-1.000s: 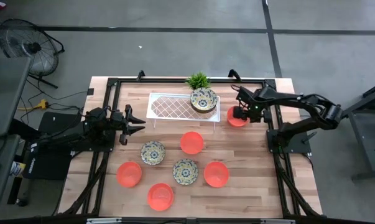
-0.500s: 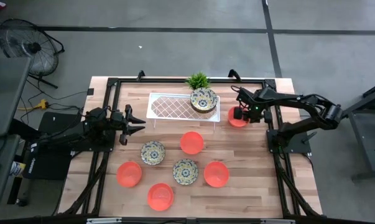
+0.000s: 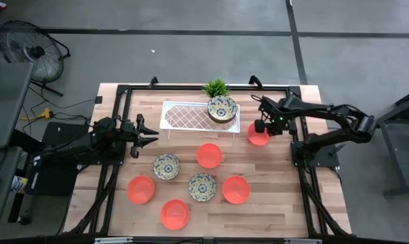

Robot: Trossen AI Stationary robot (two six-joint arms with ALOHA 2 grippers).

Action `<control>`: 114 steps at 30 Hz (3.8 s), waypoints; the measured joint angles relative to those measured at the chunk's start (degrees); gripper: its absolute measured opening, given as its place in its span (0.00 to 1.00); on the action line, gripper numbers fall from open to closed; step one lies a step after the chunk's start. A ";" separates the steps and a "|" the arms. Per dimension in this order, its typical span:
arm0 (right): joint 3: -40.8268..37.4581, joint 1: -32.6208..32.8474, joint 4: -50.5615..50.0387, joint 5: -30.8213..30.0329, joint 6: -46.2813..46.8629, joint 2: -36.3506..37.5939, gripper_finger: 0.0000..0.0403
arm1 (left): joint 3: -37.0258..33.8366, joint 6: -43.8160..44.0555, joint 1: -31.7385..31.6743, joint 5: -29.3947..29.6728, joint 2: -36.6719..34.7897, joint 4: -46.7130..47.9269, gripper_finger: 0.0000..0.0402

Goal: Pick & Place Mini bowls
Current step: Put the orange bowl on the shelf

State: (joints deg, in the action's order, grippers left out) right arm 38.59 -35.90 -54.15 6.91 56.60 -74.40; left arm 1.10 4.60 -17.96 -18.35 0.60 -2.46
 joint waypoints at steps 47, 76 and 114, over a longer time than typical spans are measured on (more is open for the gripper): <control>-0.07 55.28 5.38 -8.58 35.92 21.88 0.00 | 0.00 -0.02 -0.02 4.22 0.00 0.09 0.26; 40.19 62.13 -6.27 -14.47 46.52 -17.46 0.00 | 3.99 -1.24 0.01 -3.20 0.07 4.19 0.26; 45.24 53.88 -4.29 -7.89 27.73 -22.11 0.00 | 46.83 -44.88 35.18 26.40 57.05 27.97 0.26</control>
State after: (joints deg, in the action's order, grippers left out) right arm 83.83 17.97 -58.43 -0.98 84.33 -96.51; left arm 47.94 -40.28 17.22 8.05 57.66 25.51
